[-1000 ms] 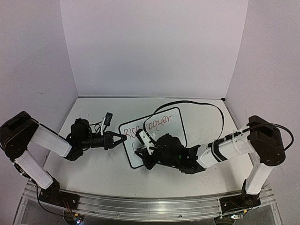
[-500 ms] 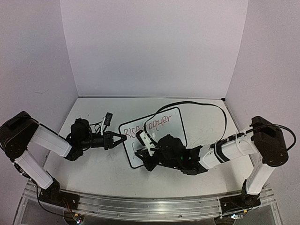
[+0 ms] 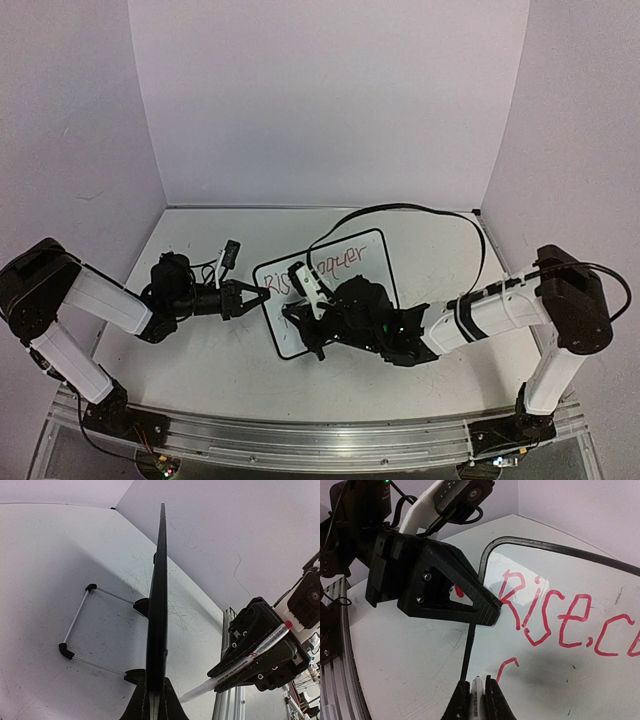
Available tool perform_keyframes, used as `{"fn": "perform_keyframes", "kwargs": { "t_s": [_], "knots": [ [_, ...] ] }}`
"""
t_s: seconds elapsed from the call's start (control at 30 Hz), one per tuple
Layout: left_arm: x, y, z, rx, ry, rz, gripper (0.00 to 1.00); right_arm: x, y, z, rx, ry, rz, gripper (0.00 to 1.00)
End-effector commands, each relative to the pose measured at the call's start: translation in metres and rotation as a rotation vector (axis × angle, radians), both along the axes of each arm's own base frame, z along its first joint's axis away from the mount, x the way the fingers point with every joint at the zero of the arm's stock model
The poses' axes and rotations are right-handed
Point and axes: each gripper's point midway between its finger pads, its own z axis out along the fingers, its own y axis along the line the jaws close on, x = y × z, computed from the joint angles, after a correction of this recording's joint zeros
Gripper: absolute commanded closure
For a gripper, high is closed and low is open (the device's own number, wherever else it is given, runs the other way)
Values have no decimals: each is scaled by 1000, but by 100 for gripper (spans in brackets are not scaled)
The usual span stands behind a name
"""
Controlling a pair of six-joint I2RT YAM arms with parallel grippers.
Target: Write a sentence on the whiteboard
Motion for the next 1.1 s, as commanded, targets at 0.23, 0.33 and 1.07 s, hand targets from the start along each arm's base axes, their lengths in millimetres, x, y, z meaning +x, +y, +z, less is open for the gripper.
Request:
{"fn": "perform_keyframes", "kwargs": {
  "t_s": [0.23, 0.33, 1.07],
  "knots": [
    [3, 2, -11, 46, 25, 22, 100, 21, 7, 6, 27, -26, -53, 100],
    [3, 2, -11, 45, 24, 21, 100, 23, 6, 3, 22, -25, -62, 100],
    [4, 2, -12, 50, 31, 23, 100, 22, -43, 37, 49, -101, -116, 100]
  ]
}}
